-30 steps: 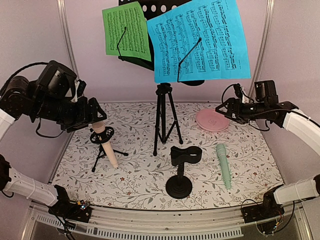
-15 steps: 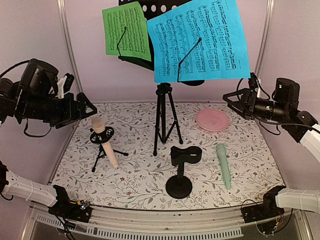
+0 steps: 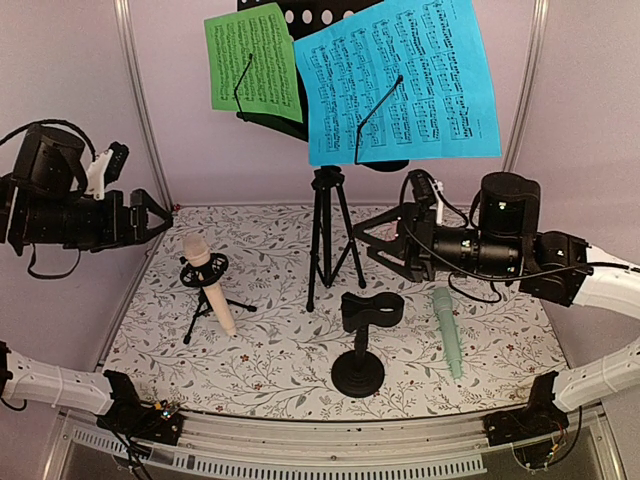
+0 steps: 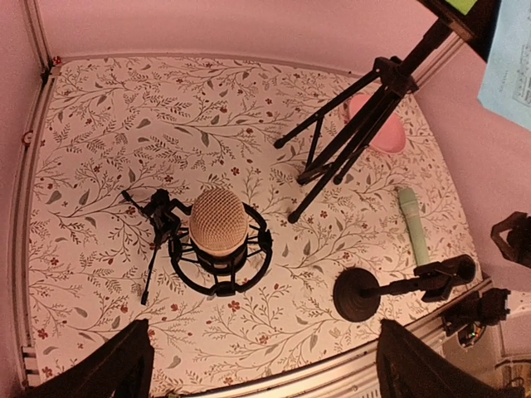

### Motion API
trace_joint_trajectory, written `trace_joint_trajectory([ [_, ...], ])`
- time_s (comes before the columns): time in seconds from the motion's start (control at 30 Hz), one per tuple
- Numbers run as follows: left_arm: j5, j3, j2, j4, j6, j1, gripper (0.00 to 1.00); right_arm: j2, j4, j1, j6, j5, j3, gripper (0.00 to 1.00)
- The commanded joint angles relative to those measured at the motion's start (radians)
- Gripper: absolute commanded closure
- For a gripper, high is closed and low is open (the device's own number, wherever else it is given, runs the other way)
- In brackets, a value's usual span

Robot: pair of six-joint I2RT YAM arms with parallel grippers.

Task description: Pack up the instrument practice props

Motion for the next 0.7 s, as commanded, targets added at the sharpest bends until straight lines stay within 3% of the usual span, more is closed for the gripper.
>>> trace_joint_trajectory([
  [0.0, 0.036, -0.019, 0.005, -0.002, 0.054, 0.019, 0.07, 0.107, 0.096, 0.105, 0.058, 0.114, 0.078, 0.17],
  [0.23, 0.043, -0.077, -0.033, 0.055, 0.043, 0.022, 0.07, 0.31, 0.228, 0.187, 0.117, 0.082, 0.103, 0.17],
  [0.4, 0.042, -0.104, -0.028, 0.07, 0.034, 0.025, 0.07, 0.423, 0.224, 0.205, 0.056, 0.08, 0.193, 0.18],
  [0.5, 0.019, -0.111, -0.013, 0.072, 0.042, 0.036, 0.07, 0.442, 0.226, 0.202, -0.034, 0.156, 0.214, 0.18],
  [0.67, 0.03, -0.099, 0.018, 0.085, 0.054, 0.06, 0.08, 0.476, 0.345, 0.203, -0.13, 0.231, 0.191, 0.17],
])
